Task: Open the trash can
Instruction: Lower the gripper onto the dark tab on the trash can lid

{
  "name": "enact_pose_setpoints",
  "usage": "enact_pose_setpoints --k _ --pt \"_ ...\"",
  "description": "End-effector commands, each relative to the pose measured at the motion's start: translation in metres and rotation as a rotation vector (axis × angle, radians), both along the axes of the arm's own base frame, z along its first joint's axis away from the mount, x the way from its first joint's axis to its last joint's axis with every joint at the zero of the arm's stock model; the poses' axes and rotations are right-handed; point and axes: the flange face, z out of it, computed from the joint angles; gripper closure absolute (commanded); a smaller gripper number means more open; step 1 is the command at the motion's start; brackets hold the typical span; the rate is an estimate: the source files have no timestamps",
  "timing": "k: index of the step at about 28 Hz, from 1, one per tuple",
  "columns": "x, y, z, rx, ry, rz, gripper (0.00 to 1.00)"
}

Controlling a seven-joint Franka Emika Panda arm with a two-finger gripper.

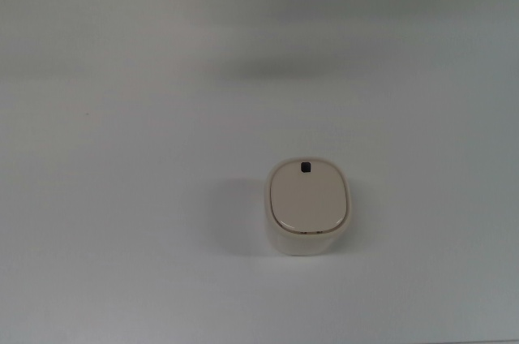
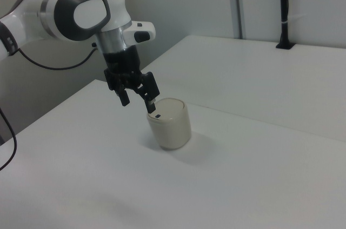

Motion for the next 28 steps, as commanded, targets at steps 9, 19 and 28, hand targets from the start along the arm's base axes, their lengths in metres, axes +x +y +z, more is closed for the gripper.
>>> enact_pose_setpoints --k 9,19,28 --pt "-0.004 0.000 -0.004 0.010 0.037 0.040 1.00" --pt "0.014 0.009 -0.021 0.008 0.018 0.070 1.00" --pt "0.023 0.017 -0.028 0.011 -0.008 0.081 1.00"
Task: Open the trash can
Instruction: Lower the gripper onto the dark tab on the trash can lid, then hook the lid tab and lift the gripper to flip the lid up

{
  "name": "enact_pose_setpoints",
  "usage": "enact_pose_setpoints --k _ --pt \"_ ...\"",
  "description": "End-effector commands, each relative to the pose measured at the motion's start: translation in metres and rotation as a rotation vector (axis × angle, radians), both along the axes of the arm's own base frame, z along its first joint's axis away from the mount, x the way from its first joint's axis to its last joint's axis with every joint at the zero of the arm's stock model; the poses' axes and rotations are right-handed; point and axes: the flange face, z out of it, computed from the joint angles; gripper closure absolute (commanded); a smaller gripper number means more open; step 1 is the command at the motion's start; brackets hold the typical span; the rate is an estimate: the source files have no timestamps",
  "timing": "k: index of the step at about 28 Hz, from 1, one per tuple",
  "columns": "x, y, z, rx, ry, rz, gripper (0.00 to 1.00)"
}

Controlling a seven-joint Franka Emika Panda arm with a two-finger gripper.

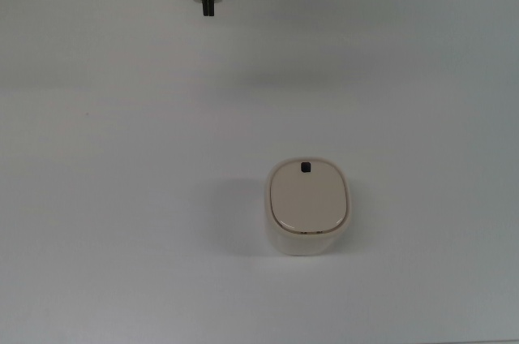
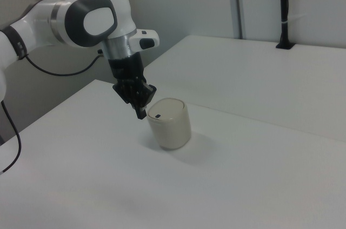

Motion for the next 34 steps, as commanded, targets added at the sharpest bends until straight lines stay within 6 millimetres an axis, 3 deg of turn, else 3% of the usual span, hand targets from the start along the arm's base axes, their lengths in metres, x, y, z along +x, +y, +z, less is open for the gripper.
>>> enact_pose_setpoints --k 1,6,8,14,18,27,34 --pt "0.015 0.009 -0.006 0.014 -0.063 0.028 1.00" --pt "0.039 0.034 -0.037 0.010 -0.088 0.064 1.00" --pt "0.053 0.043 -0.059 0.014 -0.097 0.078 1.00" --pt "0.080 0.067 -0.081 0.038 -0.215 0.110 1.00" --pt "0.090 0.074 -0.094 0.044 -0.251 0.104 1.00" --pt "0.108 0.115 -0.133 0.069 -0.318 0.123 1.00" --pt "0.121 0.134 -0.158 0.090 -0.380 0.105 1.00"
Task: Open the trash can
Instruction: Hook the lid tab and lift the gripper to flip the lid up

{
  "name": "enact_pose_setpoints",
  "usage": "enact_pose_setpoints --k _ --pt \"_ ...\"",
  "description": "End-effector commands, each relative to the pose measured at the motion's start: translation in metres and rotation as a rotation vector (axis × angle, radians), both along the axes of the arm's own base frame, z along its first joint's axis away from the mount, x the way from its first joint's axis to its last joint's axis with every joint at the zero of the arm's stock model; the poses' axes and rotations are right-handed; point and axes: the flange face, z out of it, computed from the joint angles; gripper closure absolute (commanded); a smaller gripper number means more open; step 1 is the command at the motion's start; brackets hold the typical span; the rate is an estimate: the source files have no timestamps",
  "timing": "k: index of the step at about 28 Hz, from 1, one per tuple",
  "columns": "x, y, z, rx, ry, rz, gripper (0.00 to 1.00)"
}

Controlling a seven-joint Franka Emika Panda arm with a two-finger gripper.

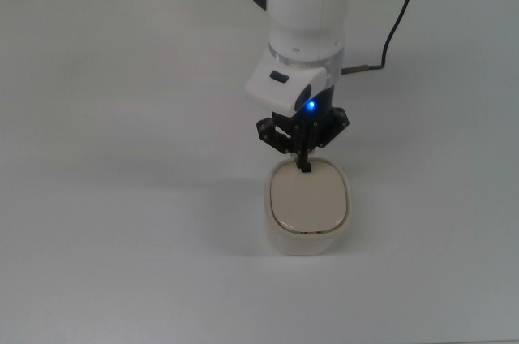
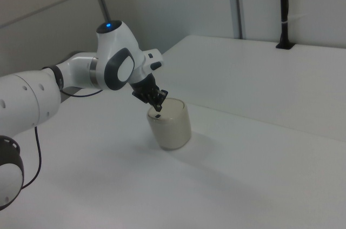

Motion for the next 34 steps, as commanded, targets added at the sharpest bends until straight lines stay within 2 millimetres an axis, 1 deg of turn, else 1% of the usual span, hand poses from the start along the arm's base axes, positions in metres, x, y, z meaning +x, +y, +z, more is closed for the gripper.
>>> enact_pose_setpoints --k 1,3,7,10,11,12,14,16,20,22,23,25,28,29,33,34 --pt "0.006 0.017 -0.015 0.009 -0.034 -0.010 1.00" --pt "0.007 0.019 -0.018 0.010 -0.034 -0.015 1.00" --pt "0.008 0.022 -0.032 0.001 -0.016 -0.034 1.00" --pt "0.010 0.022 -0.049 -0.011 0.004 -0.043 1.00" --pt "0.011 0.023 -0.058 -0.016 0.013 -0.047 1.00" --pt "0.011 0.022 -0.061 -0.018 0.017 -0.050 1.00" --pt "0.011 0.023 -0.062 -0.017 0.020 -0.050 1.00" --pt "0.012 0.021 -0.059 -0.012 0.017 -0.055 1.00" --pt "0.010 0.015 -0.032 0.000 -0.013 -0.066 1.00" --pt "0.010 0.012 -0.014 0.016 -0.035 -0.076 1.00" --pt "0.009 0.011 0.001 0.031 -0.052 -0.081 1.00" --pt "0.005 0.009 0.017 0.044 -0.064 -0.087 1.00" --pt "-0.002 0.006 0.039 0.060 -0.069 -0.094 1.00" --pt "-0.007 0.004 0.052 0.061 -0.068 -0.097 1.00" --pt "-0.017 0.001 0.076 0.071 -0.067 -0.103 1.00" --pt "-0.023 -0.001 0.089 0.071 -0.062 -0.105 1.00"
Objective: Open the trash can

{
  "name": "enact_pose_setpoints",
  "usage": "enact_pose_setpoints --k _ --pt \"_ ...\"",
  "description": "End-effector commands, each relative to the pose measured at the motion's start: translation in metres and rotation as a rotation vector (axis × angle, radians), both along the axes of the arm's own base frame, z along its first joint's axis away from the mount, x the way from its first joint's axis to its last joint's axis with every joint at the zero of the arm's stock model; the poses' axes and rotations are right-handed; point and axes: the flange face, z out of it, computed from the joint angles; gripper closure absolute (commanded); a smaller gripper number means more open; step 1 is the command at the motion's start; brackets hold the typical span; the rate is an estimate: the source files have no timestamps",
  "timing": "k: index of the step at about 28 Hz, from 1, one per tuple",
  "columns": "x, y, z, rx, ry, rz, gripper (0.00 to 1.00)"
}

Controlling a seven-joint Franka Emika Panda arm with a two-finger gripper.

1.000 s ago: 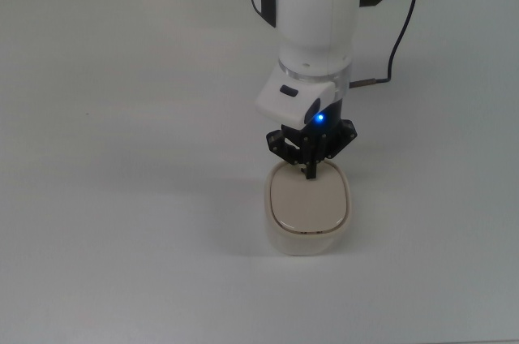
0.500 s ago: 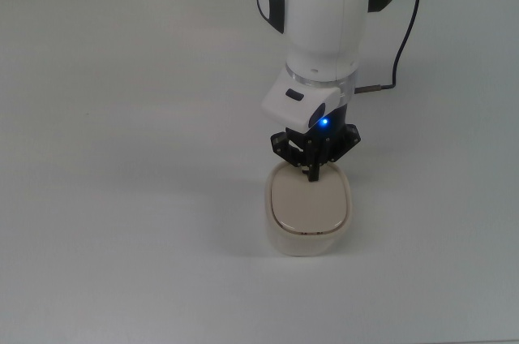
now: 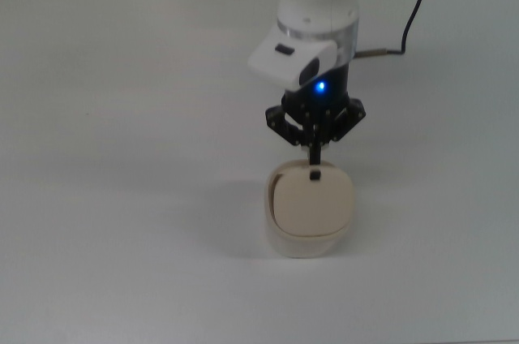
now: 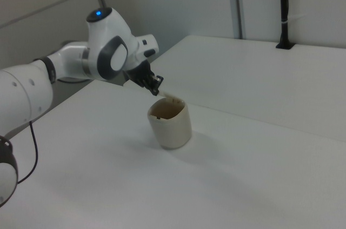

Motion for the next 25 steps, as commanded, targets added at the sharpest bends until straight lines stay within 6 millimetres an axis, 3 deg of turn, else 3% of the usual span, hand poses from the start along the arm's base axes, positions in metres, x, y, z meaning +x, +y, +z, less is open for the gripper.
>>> enact_pose_setpoints --k 1,8,11,16,25 --pt "-0.025 -0.009 0.042 0.015 0.027 -0.024 1.00" --pt "-0.058 -0.042 0.094 -0.008 0.096 -0.051 1.00" --pt "-0.080 -0.066 0.121 -0.032 0.132 -0.031 1.00" --pt "-0.112 -0.082 0.149 -0.065 0.192 -0.018 1.00" --pt "-0.133 -0.105 0.150 -0.079 0.312 -0.047 1.00"
